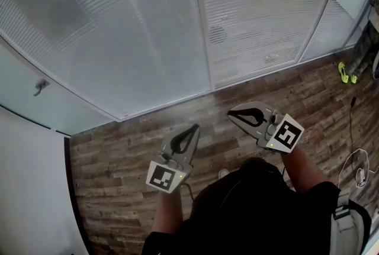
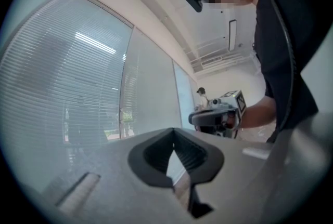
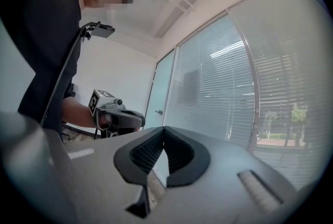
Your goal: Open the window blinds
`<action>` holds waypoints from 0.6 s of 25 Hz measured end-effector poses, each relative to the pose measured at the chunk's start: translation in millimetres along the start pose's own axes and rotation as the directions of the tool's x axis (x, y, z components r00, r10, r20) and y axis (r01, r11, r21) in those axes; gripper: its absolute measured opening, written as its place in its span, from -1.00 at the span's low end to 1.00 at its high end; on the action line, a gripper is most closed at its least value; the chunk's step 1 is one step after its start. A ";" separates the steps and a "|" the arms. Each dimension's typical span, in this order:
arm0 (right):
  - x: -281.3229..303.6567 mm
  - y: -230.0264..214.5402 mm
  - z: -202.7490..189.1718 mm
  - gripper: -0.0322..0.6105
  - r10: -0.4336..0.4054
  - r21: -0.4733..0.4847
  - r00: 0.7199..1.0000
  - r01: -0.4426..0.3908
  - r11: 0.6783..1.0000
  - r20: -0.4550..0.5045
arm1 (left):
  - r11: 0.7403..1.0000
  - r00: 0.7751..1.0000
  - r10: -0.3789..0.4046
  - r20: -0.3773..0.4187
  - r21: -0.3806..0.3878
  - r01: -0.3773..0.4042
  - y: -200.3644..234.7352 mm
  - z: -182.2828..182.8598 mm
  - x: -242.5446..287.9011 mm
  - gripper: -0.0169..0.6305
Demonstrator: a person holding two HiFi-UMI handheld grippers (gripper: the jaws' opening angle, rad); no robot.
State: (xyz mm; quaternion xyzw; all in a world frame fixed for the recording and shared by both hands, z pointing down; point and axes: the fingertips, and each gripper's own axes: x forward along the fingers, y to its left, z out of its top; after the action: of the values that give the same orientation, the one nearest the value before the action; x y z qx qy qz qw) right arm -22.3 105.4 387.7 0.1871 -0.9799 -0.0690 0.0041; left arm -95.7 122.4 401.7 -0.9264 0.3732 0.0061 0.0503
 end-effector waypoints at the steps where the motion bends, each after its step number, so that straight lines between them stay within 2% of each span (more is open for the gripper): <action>1: 0.5 -2.5 -0.6 -0.88 -0.004 0.001 1.000 0.004 1.000 0.000 | 1.000 1.000 -0.005 -0.001 -0.004 0.005 0.6 -1.8 1.9 -0.93; 9: 3.9 -21.6 -6.3 -0.88 -0.017 -0.006 1.000 0.017 1.000 -0.009 | 0.999 1.000 -0.018 0.017 -0.026 0.019 12.7 -5.4 15.0 -0.93; 15: 15.8 -59.9 -15.6 -0.88 -0.032 -0.013 0.999 0.031 0.999 -0.020 | 1.000 1.000 -0.010 -0.021 -0.018 0.010 33.0 -14.9 30.8 -0.93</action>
State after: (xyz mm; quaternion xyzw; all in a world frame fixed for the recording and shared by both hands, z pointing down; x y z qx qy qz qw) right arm -14.5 42.4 394.6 0.2031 -0.9763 -0.0735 0.0141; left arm -96.7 76.0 412.0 -0.9287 0.3689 -0.0005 0.0379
